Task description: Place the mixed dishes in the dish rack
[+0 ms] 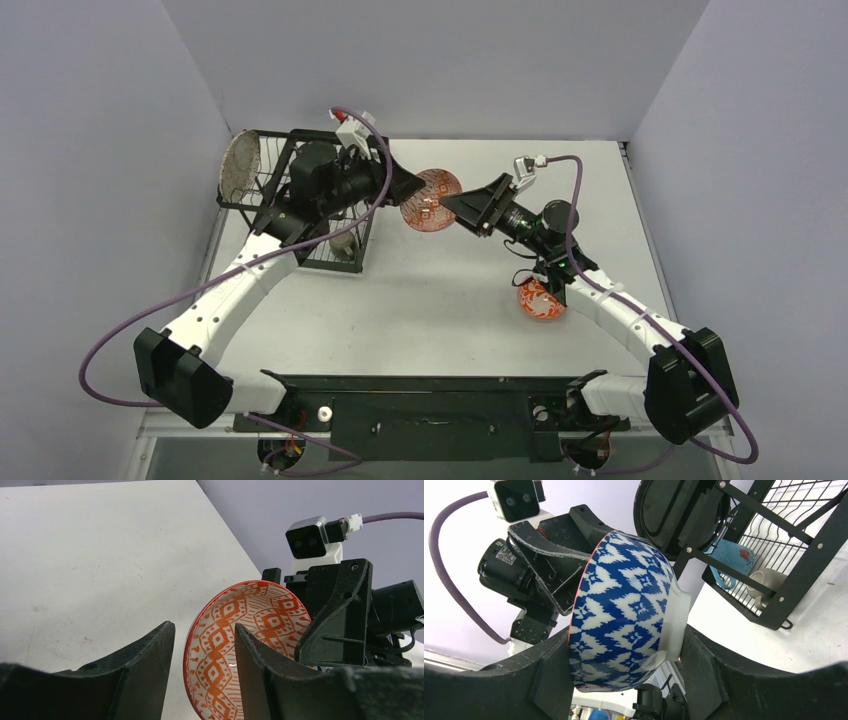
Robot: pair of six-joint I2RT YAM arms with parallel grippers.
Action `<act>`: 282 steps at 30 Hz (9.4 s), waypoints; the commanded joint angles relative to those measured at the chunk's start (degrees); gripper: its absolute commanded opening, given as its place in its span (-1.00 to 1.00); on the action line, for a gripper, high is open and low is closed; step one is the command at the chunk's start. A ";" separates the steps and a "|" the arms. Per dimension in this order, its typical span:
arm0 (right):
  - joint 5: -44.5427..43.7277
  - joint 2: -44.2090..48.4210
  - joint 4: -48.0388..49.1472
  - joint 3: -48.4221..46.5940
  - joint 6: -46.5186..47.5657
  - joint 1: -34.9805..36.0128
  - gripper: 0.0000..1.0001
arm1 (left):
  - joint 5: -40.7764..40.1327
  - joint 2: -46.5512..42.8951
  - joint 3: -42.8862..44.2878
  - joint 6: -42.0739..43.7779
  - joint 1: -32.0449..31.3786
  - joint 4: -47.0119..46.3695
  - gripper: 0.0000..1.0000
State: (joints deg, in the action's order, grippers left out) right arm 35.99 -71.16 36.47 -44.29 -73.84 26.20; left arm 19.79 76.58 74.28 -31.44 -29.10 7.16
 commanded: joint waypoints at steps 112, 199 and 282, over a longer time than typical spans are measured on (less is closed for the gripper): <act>-29.47 -70.90 -26.85 -83.12 44.59 10.39 -1.00 | -27.70 -26.93 8.06 17.85 -0.25 28.48 0.54; -12.50 -72.34 5.73 -53.69 -4.35 11.39 -0.74 | -26.22 -31.93 3.18 11.90 -0.24 27.02 0.73; -44.75 -64.28 -54.25 -76.76 50.95 15.50 -0.35 | -23.89 -36.21 0.76 12.54 -0.25 26.99 0.76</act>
State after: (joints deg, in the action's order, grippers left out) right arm -6.98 -134.19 -17.34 -117.93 -23.66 40.99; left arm -4.25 40.99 74.83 -18.85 -29.21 36.21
